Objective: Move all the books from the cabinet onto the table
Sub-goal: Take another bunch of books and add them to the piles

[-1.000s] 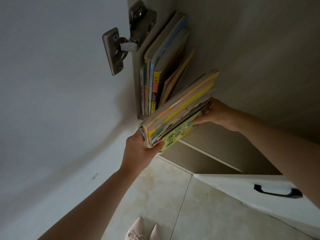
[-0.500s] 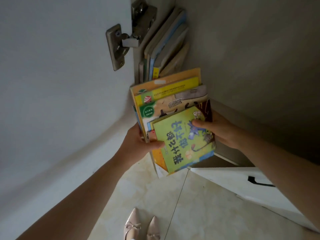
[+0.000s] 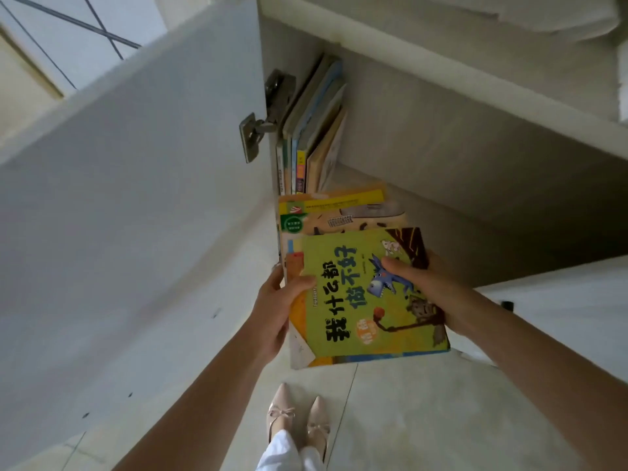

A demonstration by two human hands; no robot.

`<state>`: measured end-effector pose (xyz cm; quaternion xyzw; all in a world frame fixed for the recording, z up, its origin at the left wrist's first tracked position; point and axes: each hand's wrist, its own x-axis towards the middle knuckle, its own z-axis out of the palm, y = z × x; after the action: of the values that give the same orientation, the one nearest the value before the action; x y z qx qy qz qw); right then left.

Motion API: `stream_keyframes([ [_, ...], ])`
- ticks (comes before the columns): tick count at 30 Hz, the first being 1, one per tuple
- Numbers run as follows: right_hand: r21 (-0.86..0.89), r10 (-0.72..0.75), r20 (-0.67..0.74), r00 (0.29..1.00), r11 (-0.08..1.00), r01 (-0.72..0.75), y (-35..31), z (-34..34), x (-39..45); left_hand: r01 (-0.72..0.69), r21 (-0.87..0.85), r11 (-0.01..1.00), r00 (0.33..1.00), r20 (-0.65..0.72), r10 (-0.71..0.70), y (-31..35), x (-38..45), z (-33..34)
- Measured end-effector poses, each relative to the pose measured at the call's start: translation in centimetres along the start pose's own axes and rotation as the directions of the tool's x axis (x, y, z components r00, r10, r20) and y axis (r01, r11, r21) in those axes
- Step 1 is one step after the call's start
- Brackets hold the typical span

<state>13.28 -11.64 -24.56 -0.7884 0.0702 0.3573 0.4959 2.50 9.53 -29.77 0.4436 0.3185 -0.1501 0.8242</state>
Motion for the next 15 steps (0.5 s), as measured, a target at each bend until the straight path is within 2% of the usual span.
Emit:
stream_keyframes([
  [7, 0.027, -0.083, -0.081, 0.993, 0.996, 0.086, -3.1, 0.9, -8.4, 0.002, 0.017, 1.000, 0.999, -0.041, -0.001, 3.3, -8.4, 1.7],
  [12, 0.008, -0.144, -0.118, 0.982, 0.989, 0.146, -4.7, 1.9, -14.9, -0.124, 0.126, 0.984, 0.983, -0.123, 0.139, 3.5, -15.4, 3.6],
  [15, 0.085, -0.103, -0.036, 0.994, 0.991, 0.106, -5.1, 1.4, -18.5, -0.167, 0.123, 0.978, 0.966, -0.178, 0.187, 2.6, -20.1, 4.5],
])
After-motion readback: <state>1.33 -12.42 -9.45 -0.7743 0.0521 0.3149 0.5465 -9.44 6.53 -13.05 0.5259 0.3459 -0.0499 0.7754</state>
